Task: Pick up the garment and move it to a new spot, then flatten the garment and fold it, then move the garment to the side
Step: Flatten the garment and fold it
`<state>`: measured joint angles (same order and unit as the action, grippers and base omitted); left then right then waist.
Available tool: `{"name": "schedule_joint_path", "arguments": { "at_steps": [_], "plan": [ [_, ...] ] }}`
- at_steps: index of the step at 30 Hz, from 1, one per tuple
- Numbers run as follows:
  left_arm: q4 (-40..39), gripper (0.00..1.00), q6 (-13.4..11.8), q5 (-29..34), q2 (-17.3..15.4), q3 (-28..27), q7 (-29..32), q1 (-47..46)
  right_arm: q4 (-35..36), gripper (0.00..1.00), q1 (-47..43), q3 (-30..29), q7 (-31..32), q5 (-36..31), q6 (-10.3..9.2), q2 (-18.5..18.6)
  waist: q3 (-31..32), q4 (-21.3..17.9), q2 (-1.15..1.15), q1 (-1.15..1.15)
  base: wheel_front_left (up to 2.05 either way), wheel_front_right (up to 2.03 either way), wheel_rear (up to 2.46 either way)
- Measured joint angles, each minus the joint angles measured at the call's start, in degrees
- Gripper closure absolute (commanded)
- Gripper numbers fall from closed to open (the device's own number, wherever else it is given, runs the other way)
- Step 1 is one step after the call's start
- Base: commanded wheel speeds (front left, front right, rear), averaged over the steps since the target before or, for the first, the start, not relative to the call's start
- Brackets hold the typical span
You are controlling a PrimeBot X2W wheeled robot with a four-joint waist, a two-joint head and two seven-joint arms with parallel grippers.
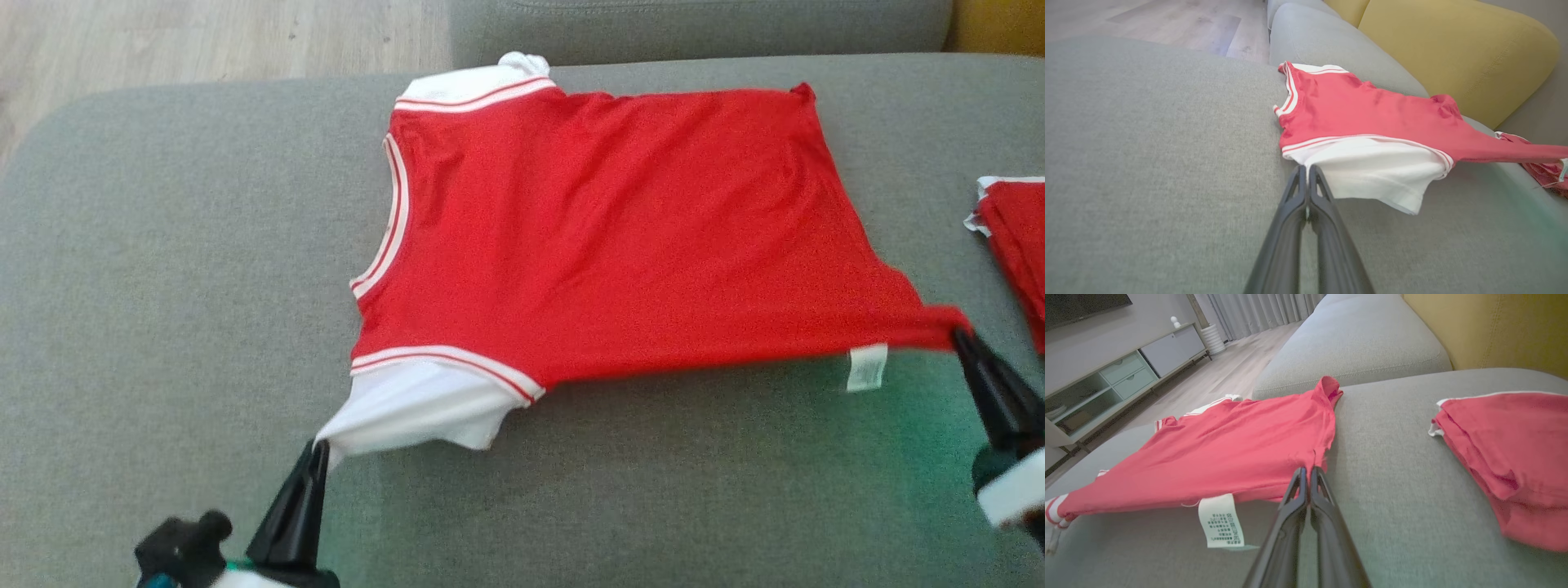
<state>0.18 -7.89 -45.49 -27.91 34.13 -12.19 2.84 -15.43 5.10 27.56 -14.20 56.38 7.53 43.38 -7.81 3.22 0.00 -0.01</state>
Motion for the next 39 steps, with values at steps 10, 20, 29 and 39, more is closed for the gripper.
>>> {"name": "schedule_joint_path", "arguments": {
  "at_steps": [10,20,29,39],
  "plan": [
    [-2.8,1.0,-1.1,-1.9,-0.5,-0.2,1.7,1.2,2.7,1.0,-5.4,-4.2,0.2,-2.0,0.0,-2.6,0.9,0.5,0.0,0.0,0.0,0.0,0.0],
    [5.1,1.0,3.9,-1.9,2.3,-0.7,4.9,-18.6,1.3,1.0,2.2,-5.5,3.7,-3.0,0.0,-4.0,-3.6,0.9,0.0,0.02,0.0,0.0,0.0],
    [16.6,1.0,8.0,0.3,6.5,0.1,6.1,-35.0,-2.4,1.0,14.4,-2.3,6.0,-5.1,0.0,-3.8,-10.2,0.6,0.0,0.03,0.0,0.0,0.0],
    [29.5,0.0,9.9,2.0,11.2,1.2,1.5,-40.6,-8.9,0.0,21.4,1.4,3.2,-5.6,0.0,-5.0,-13.2,-0.2,-0.01,0.02,0.0,0.0,0.0]
  ]
}}
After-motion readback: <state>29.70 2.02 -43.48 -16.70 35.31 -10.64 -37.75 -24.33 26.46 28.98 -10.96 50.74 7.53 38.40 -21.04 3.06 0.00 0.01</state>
